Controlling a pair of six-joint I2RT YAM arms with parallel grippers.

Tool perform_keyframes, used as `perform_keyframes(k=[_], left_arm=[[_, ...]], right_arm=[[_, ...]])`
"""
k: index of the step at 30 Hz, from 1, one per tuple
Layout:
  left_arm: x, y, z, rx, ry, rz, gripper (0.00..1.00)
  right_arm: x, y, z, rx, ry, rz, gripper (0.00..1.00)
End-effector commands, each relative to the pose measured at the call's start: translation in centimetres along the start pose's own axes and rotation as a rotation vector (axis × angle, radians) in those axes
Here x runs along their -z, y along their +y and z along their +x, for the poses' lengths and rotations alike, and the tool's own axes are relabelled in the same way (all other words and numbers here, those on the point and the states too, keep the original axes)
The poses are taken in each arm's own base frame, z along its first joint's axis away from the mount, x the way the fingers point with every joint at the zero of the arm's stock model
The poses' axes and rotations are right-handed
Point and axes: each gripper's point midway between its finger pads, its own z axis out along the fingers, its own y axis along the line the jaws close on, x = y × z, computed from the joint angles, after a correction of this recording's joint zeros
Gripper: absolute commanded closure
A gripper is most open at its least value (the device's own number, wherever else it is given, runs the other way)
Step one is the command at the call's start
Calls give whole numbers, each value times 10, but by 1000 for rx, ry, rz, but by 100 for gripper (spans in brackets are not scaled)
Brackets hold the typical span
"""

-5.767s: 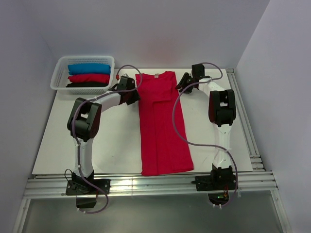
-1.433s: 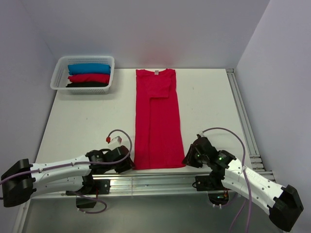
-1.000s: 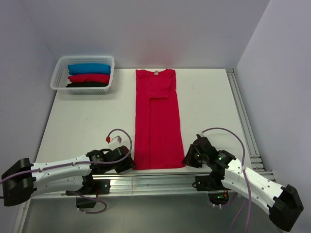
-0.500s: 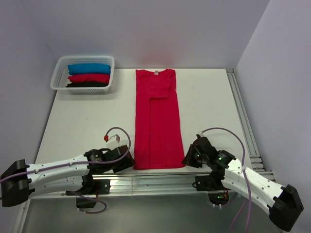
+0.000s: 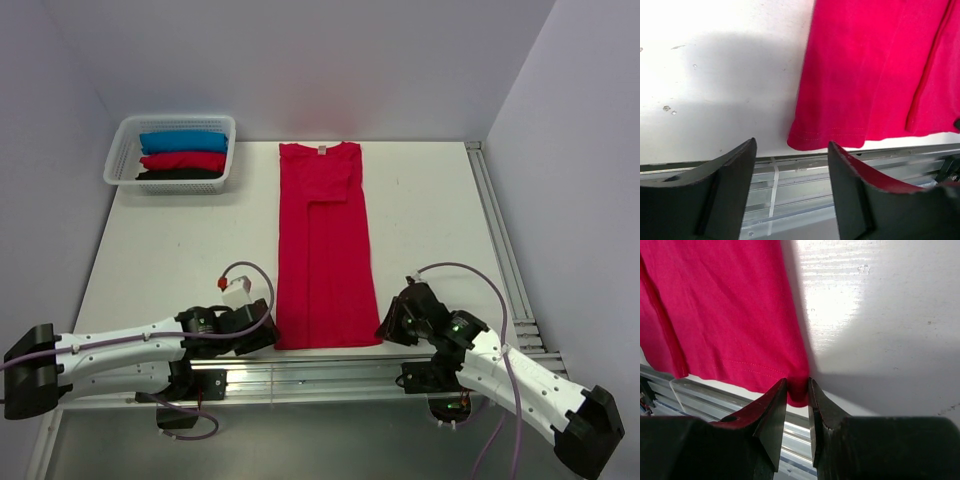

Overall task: Roll the t-shirts
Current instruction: Fold the tshirt

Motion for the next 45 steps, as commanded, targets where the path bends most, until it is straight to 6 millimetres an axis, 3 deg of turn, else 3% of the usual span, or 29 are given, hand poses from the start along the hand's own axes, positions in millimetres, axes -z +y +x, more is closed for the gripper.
perform_keyframes(k=[1, 8, 21, 29, 31, 33, 34, 35, 36, 45], left_arm=[[5, -16, -5, 12, -28, 40, 37], [-8, -12, 8, 9, 12, 44, 57], [-19, -14, 16, -8, 30, 52, 60], [-25, -9, 24, -13, 54, 24, 69], [-26, -10, 24, -15, 54, 27, 74], [-25, -14, 24, -19, 54, 39, 80], [-26, -14, 24, -21, 54, 33, 92], [-24, -19, 23, -20, 51, 39, 97], [-24, -19, 22, -24, 51, 33, 99], [-7, -38, 14, -53, 67, 38, 100]], right_arm=[[8, 7, -12, 33, -41, 6, 69], [1, 6, -5, 22, -15, -10, 69], [-2, 2, -1, 22, 0, -4, 69], [-5, -2, 4, 15, 16, -5, 71], [-6, -1, 5, 10, 20, -10, 73], [-6, 1, 5, 11, 20, -17, 81], [-5, 1, 5, 14, 25, -17, 87], [-4, 4, 3, 14, 22, -21, 97], [-3, 4, 3, 15, 24, -15, 100], [18, 25, -12, 66, 23, -7, 100]])
